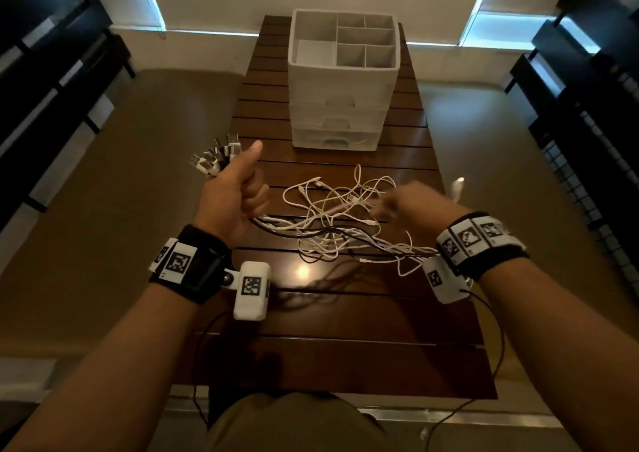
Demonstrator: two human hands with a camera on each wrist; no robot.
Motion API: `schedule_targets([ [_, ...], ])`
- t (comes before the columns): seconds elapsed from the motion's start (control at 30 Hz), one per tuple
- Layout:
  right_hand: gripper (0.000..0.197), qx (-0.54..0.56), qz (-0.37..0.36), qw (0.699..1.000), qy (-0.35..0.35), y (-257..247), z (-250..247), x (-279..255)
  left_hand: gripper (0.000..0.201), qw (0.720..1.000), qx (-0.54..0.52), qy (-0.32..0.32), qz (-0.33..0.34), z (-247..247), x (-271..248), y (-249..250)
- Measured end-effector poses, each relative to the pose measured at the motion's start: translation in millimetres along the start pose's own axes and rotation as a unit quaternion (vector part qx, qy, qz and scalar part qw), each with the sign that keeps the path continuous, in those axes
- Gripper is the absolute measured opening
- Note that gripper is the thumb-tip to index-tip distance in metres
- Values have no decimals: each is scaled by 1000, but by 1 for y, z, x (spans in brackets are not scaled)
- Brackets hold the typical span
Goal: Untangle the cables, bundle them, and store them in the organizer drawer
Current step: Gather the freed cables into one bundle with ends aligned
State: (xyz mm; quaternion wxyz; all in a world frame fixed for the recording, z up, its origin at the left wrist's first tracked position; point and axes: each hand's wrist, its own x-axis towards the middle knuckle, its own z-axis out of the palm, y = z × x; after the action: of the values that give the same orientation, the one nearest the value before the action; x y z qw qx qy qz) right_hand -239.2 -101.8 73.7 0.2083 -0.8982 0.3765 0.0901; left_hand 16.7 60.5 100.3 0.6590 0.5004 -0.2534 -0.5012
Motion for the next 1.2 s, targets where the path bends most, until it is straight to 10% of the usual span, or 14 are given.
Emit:
schedule_targets([
  [0.13,57,22,47,974,-219,2,29,-10,58,999,-8,-46,-11,7,-1,-4],
  [0.33,31,168,105,962,188,30,38,24,55,997,3,-59,-42,6,-10,-12],
  [0.5,24,5,153,981,-116,31,73,61,55,994,7,-87,-58,9,-14,-14],
  [0.73,21,349,89,931,-60,-16,77,104,50,994,10,-96,-56,9,-17,-18],
  [0.83,26,299,75,951,-30,-18,66,112,50,993,-5,-94,-67,4,-15,-19],
  [0.93,19,171,209,954,128,7,57,109,50,992,-24,-94,-79,-2,-14,-19],
  [1.07,31,56,279,957,-62,33,70,88,49,992,-21,-91,-83,-2,-17,-21],
  [1.2,14,291,246,921,-81,20,86,93,47,992,-9,-93,-85,3,-21,-22],
])
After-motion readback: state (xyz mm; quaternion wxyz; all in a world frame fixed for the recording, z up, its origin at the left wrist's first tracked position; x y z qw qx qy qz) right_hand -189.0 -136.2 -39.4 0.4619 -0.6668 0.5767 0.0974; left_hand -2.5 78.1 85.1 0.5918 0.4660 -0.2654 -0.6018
